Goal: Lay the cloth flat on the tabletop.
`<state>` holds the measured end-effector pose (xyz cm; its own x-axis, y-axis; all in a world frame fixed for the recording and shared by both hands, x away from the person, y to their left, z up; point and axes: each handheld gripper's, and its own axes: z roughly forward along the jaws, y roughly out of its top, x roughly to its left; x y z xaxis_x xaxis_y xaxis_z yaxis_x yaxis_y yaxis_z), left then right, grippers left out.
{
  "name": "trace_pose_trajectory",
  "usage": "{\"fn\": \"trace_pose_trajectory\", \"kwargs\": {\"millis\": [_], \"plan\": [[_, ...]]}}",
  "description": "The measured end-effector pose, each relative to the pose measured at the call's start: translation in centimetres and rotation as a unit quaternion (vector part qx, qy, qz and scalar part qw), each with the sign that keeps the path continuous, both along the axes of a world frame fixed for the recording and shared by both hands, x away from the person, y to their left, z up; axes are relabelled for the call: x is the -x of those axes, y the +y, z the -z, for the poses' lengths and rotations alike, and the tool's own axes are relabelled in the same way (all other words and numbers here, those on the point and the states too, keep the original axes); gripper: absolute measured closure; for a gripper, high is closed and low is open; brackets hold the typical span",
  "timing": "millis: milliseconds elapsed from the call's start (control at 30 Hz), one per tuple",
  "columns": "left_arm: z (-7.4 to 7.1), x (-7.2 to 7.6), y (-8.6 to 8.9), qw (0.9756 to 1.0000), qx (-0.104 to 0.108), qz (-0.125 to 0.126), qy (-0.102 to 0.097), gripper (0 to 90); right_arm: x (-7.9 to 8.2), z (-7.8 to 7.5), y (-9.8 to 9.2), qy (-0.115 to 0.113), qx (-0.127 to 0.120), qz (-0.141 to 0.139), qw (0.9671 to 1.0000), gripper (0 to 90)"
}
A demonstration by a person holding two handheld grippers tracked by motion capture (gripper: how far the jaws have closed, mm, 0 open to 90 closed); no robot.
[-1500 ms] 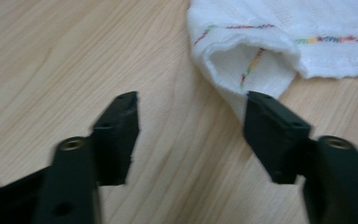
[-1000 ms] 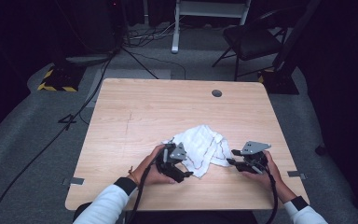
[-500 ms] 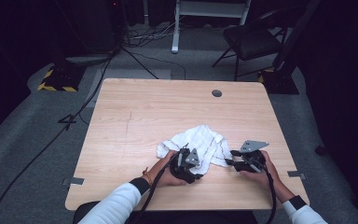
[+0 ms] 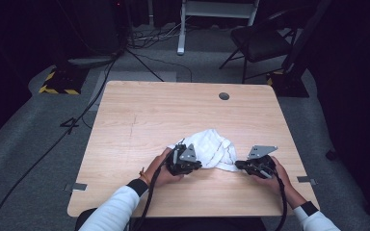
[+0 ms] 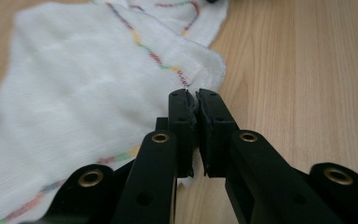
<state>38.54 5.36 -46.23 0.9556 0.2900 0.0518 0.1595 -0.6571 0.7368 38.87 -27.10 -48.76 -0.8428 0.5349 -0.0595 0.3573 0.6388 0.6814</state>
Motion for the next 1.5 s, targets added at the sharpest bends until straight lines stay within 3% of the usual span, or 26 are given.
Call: {"fn": "trace_pose_trajectory", "kwargs": {"millis": [233, 400, 533, 700, 833, 867, 967, 1067, 1267, 1500], "plan": [[-2.4, -0.8, 3.0, 0.9982, 0.035, -0.038, -0.030, 84.9, 0.2, -1.3, -1.0, -0.027, 0.004, 0.018, 0.9995, 87.0], [-3.5, -1.7, 5.6, 0.9939, 0.062, -0.083, -0.039, 85.1, -0.2, -2.1, -2.2, -0.041, 0.004, 0.043, 0.9982, 87.1], [-3.5, -2.6, 7.8, 0.9903, 0.061, -0.118, -0.040, 85.3, -0.6, -2.1, -3.0, -0.040, 0.011, 0.064, 0.9971, 87.1], [-2.3, -3.8, 11.1, 0.9845, 0.065, -0.163, -0.006, 85.3, -0.9, -1.6, -3.1, -0.027, 0.016, 0.074, 0.9967, 84.0], [-1.2, -4.4, 12.3, 0.9838, 0.056, -0.170, 0.010, 85.3, -1.0, -1.5, -2.8, -0.035, 0.008, 0.077, 0.9964, 75.2], [-1.0, -4.4, 12.3, 0.9836, 0.056, -0.170, 0.017, 85.3, -1.0, -1.7, -2.4, -0.042, -0.006, 0.072, 0.9965, 72.7], [-0.7, -4.5, 12.0, 0.9848, 0.050, -0.165, 0.020, 85.3, -0.9, -2.0, -1.7, -0.054, -0.011, 0.065, 0.9964, 66.5], [-0.3, -4.6, 11.4, 0.9859, 0.037, -0.161, 0.023, 85.2, -0.9, -2.2, -0.3, -0.061, -0.027, 0.034, 0.9972, 64.2], [0.4, -5.1, 11.4, 0.9850, 0.028, -0.168, 0.028, 85.1, -1.3, -1.2, 3.9, -0.053, -0.014, -0.043, 0.9976, 56.4], [0.9, -5.4, 11.1, 0.9850, 0.016, -0.170, 0.026, 85.0, -2.4, 0.0, 6.4, -0.034, 0.004, -0.076, 0.9965, 56.8]]}}
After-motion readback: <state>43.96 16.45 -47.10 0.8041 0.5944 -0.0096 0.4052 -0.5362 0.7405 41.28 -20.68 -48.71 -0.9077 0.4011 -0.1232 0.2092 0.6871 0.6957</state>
